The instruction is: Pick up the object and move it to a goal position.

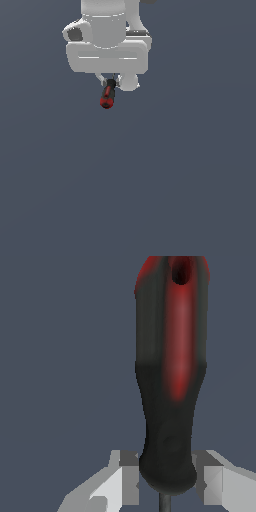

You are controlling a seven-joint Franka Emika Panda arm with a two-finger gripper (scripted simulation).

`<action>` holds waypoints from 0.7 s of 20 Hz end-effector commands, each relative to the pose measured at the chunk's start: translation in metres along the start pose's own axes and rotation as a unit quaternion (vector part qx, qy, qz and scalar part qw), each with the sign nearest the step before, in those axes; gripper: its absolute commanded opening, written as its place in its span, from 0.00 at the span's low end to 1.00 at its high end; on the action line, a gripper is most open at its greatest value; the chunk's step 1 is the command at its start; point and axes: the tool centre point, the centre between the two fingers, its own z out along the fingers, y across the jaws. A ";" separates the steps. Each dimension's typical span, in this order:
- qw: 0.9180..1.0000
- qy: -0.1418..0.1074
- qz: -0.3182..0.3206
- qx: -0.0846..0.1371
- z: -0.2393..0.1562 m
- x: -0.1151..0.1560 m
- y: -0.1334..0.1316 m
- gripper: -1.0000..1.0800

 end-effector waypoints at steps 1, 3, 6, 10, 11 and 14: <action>1.000 0.000 0.000 0.000 -0.024 0.003 -0.002 0.00; 1.000 0.000 0.000 0.000 -0.041 0.005 -0.003 0.00; 1.000 0.000 0.000 0.000 -0.061 0.008 -0.005 0.00; 1.000 0.000 0.000 0.000 -0.082 0.012 -0.007 0.00; 1.000 0.000 0.000 0.000 -0.086 0.013 -0.007 0.00; 1.000 0.000 0.000 0.000 -0.096 0.015 -0.008 0.00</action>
